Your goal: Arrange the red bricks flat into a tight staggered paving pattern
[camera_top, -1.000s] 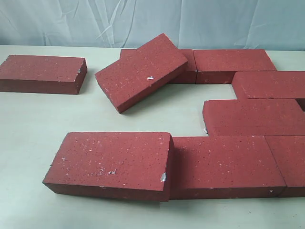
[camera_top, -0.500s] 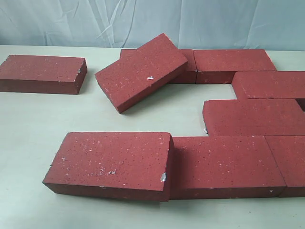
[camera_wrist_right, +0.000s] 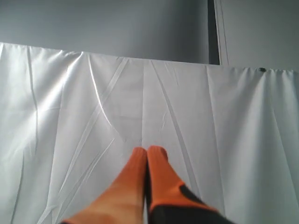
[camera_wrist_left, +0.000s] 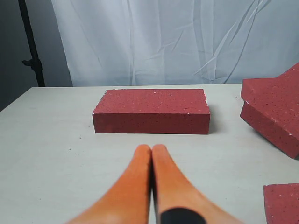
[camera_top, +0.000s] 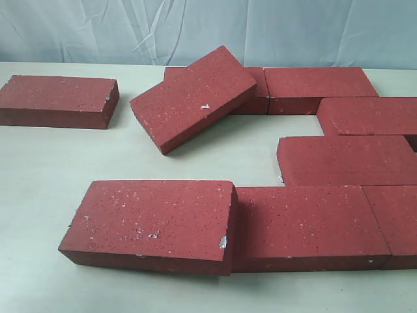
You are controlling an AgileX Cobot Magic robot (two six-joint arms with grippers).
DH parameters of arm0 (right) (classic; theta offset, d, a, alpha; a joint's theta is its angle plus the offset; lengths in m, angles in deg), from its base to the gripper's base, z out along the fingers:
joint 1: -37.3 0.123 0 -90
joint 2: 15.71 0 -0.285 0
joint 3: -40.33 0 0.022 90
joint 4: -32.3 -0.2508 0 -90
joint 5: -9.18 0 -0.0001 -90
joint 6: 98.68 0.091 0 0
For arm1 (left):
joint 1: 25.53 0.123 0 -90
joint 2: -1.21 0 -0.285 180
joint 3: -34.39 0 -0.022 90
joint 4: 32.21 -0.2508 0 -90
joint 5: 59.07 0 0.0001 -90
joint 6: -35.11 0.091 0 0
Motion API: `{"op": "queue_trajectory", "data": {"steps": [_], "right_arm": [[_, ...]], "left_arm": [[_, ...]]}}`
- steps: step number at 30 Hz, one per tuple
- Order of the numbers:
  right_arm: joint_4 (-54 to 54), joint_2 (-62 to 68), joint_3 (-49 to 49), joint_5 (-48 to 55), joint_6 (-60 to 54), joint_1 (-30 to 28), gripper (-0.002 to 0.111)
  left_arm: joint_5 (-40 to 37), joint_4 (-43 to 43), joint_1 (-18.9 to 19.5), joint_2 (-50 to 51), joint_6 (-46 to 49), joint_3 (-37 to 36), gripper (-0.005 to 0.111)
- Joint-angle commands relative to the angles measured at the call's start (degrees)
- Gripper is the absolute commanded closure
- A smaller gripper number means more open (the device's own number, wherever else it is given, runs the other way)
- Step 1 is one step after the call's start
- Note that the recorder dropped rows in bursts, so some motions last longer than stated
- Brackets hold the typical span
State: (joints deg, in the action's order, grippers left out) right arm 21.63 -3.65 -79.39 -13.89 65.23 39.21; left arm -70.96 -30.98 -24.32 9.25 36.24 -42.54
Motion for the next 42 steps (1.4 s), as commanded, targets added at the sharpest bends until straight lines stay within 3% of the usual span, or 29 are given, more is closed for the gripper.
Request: {"op": "queue_trajectory", "data": {"steps": [1, 5, 14, 20, 27, 35, 42], "right_arm": [[-0.54, 6.91, -11.80, 18.89, -0.76, -0.17, 0.109], [-1.66, 12.91, -18.34, 30.47, -0.76, -0.17, 0.109], [-4.46, 20.19, -18.76, 35.95, -0.76, -0.17, 0.109], [-4.61, 26.75, -20.03, 48.96, -0.76, -0.17, 0.109], [-6.60, 39.41, -27.96, 64.83, -0.14, -0.17, 0.109], [-11.80, 52.37, -31.56, 67.96, -0.83, 0.57, 0.109], [-10.96, 61.48, -33.43, 68.29, -0.92, 9.77, 0.109]], "left_arm": [[0.69, -0.08, -0.15, -0.26, -0.53, -0.29, 0.107], [0.69, -0.08, -0.15, -0.26, -0.53, -0.29, 0.107], [0.69, -0.08, -0.15, -0.26, -0.53, -0.29, 0.107], [0.69, -0.08, -0.15, -0.26, -0.53, -0.29, 0.107], [0.69, -0.08, -0.15, -0.26, -0.53, -0.29, 0.107], [0.69, -0.08, -0.15, -0.26, -0.53, -0.29, 0.107], [0.69, -0.08, -0.15, -0.26, -0.53, -0.29, 0.107]]}}
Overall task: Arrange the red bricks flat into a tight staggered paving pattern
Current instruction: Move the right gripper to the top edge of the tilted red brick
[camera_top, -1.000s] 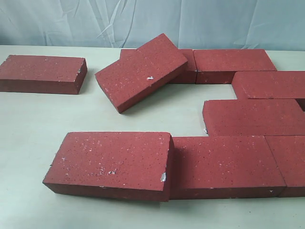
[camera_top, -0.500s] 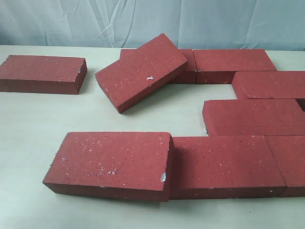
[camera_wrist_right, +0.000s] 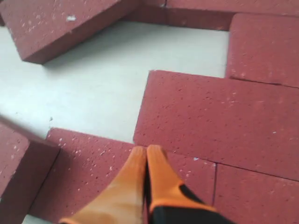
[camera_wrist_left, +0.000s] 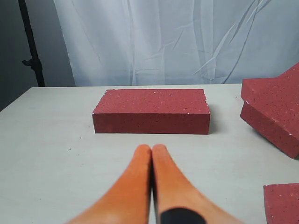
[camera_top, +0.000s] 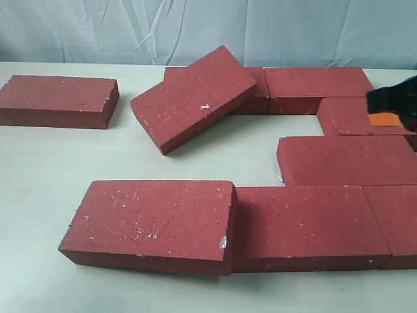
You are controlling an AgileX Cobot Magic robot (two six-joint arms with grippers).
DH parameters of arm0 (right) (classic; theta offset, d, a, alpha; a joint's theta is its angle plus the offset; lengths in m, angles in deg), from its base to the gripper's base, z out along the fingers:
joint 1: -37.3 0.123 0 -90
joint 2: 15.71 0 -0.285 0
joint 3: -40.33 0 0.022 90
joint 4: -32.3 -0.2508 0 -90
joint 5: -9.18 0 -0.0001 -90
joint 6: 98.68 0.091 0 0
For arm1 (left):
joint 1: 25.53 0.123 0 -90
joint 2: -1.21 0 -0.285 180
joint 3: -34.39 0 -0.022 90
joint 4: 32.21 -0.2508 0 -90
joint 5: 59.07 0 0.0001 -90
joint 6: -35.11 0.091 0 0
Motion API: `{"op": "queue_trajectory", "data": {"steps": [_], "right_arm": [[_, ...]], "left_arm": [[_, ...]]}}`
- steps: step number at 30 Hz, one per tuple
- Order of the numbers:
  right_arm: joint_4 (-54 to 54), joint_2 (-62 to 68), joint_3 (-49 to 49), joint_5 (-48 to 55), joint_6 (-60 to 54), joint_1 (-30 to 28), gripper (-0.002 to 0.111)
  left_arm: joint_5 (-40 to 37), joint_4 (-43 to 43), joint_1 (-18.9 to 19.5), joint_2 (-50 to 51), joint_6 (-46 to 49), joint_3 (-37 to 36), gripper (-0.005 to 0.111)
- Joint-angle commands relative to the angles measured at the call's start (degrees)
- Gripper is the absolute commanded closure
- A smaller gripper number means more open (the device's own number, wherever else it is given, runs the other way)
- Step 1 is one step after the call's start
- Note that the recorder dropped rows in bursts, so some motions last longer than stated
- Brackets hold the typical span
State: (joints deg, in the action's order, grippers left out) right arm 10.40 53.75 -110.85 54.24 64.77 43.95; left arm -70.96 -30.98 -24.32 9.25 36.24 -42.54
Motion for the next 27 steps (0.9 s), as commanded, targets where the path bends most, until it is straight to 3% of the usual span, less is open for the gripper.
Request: {"op": "queue_trajectory", "data": {"steps": [1, 13, 23, 27], "right_arm": [[0.43, 5.27, -2.72, 0.15, -0.45, 6.28, 0.109], [4.27, 18.78, -13.78, -0.83, -0.45, 17.40, 0.109], [10.49, 28.91, -26.73, 1.90, -0.32, 18.83, 0.109], [10.79, 31.50, -29.90, -2.74, -0.32, 18.83, 0.109]], "left_arm": [[0.69, -0.08, -0.15, -0.26, -0.53, -0.29, 0.107], [0.69, -0.08, -0.15, -0.26, -0.53, -0.29, 0.107], [0.69, -0.08, -0.15, -0.26, -0.53, -0.29, 0.107], [0.69, -0.08, -0.15, -0.26, -0.53, -0.29, 0.107]]}}
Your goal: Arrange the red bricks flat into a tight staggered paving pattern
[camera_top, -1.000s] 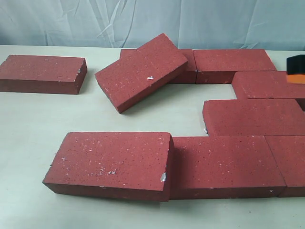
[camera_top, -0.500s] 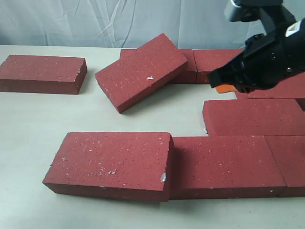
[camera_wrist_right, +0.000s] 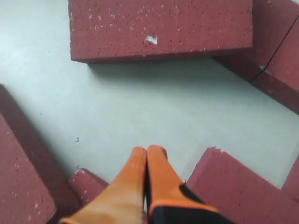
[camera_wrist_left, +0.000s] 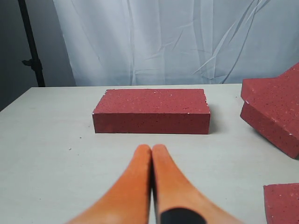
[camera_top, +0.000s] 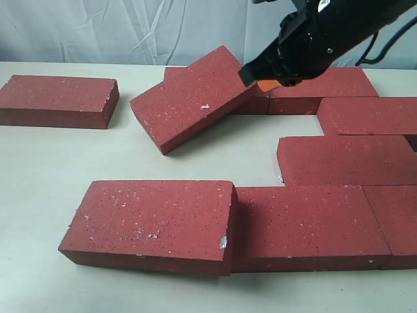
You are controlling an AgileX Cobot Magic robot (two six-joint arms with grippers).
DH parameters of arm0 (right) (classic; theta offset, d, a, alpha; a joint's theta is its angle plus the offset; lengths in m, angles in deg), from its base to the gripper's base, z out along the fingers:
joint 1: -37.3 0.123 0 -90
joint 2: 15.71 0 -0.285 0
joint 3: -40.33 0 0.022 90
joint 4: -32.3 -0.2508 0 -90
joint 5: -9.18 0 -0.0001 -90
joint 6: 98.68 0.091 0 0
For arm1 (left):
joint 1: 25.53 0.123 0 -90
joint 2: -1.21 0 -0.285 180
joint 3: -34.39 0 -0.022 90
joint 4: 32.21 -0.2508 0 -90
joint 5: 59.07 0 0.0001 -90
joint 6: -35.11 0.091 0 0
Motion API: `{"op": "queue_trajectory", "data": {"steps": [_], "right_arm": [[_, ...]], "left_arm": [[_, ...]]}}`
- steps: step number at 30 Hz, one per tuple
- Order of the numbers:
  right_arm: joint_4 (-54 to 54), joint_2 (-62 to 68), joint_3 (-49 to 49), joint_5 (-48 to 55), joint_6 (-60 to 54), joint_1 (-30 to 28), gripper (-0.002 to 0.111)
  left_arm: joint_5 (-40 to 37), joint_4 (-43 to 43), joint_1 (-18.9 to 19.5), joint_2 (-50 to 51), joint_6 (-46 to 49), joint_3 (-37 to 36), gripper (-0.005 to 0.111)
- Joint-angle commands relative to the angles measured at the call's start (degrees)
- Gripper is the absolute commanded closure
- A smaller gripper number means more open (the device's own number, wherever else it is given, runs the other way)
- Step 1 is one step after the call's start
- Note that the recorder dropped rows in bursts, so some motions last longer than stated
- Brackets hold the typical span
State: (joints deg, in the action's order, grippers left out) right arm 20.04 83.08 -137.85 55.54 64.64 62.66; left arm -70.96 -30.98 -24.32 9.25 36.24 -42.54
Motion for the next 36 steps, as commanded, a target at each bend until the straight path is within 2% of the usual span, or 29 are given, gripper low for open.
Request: {"op": "queue_trajectory", "data": {"steps": [1, 7, 12, 24, 30, 36], "right_arm": [[1.15, 2.49, -3.17, -5.65, -0.19, 0.12, 0.109], [1.20, 2.92, -3.17, -14.46, -0.19, 0.02, 0.109], [1.30, 3.03, -3.17, -15.71, -0.19, 0.02, 0.109], [1.30, 8.43, -3.80, -13.44, -0.07, 0.02, 0.109], [1.30, 13.06, -11.18, -2.54, 0.18, 0.02, 0.109], [1.62, 13.89, -12.37, -1.50, 0.18, -0.16, 0.109]], "left_arm": [[0.69, -0.08, -0.15, -0.26, -0.53, -0.29, 0.107], [0.69, -0.08, -0.15, -0.26, -0.53, -0.29, 0.107], [0.69, -0.08, -0.15, -0.26, -0.53, -0.29, 0.107], [0.69, -0.08, -0.15, -0.26, -0.53, -0.29, 0.107], [0.69, -0.08, -0.15, -0.26, -0.53, -0.29, 0.107], [0.69, -0.08, -0.15, -0.26, -0.53, -0.29, 0.107]]}}
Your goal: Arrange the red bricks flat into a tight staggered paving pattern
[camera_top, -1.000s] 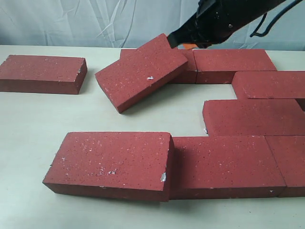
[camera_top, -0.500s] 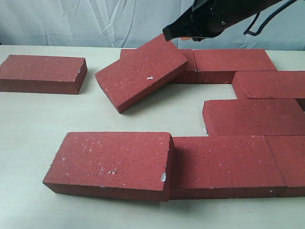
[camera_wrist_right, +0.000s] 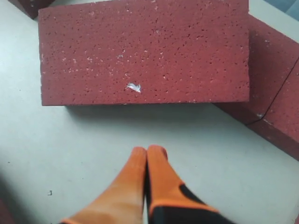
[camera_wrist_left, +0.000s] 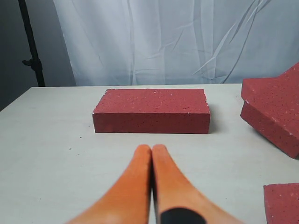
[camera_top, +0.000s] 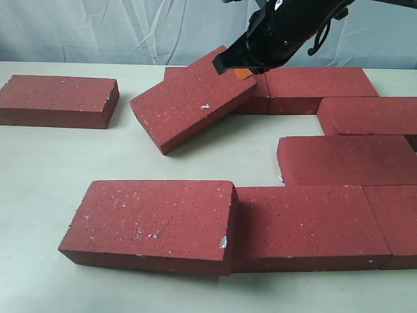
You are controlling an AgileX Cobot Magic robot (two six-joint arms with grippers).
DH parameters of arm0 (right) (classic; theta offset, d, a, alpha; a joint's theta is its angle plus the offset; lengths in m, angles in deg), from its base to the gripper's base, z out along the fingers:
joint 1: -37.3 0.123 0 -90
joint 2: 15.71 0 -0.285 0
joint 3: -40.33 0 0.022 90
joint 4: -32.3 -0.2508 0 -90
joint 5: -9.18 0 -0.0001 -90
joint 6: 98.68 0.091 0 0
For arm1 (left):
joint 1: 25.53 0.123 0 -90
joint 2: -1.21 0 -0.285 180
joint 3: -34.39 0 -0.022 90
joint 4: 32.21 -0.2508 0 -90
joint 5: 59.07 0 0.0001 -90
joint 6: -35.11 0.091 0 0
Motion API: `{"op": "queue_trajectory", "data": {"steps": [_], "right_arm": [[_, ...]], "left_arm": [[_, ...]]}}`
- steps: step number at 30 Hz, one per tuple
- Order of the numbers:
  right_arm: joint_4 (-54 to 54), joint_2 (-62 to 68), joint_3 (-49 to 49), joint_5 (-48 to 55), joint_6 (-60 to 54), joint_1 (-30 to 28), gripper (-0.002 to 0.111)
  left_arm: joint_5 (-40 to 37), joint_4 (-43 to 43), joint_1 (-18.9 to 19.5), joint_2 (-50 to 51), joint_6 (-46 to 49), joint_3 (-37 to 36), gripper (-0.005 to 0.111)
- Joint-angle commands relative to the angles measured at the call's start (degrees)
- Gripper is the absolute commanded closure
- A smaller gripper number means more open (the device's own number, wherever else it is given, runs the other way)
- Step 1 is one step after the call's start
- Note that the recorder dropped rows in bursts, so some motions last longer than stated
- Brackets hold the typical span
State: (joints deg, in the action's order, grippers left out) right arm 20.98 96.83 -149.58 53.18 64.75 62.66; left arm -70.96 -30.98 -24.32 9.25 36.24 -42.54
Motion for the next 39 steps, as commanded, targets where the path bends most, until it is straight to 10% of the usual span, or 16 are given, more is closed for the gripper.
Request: {"op": "queue_trajectory", "data": {"steps": [1, 13, 39], "right_arm": [[0.67, 0.14, -0.63, 0.86, 0.06, -0.16, 0.109], [5.64, 4.87, -1.56, -5.88, 5.33, -3.13, 0.109], [25.14, 34.07, -39.53, -2.55, 24.60, -5.39, 0.109]], "left_arm": [[0.69, -0.08, -0.15, -0.26, -0.53, -0.29, 0.107], [0.69, -0.08, -0.15, -0.26, -0.53, -0.29, 0.107], [0.70, -0.46, -0.15, -0.26, -0.53, -0.29, 0.107]]}}
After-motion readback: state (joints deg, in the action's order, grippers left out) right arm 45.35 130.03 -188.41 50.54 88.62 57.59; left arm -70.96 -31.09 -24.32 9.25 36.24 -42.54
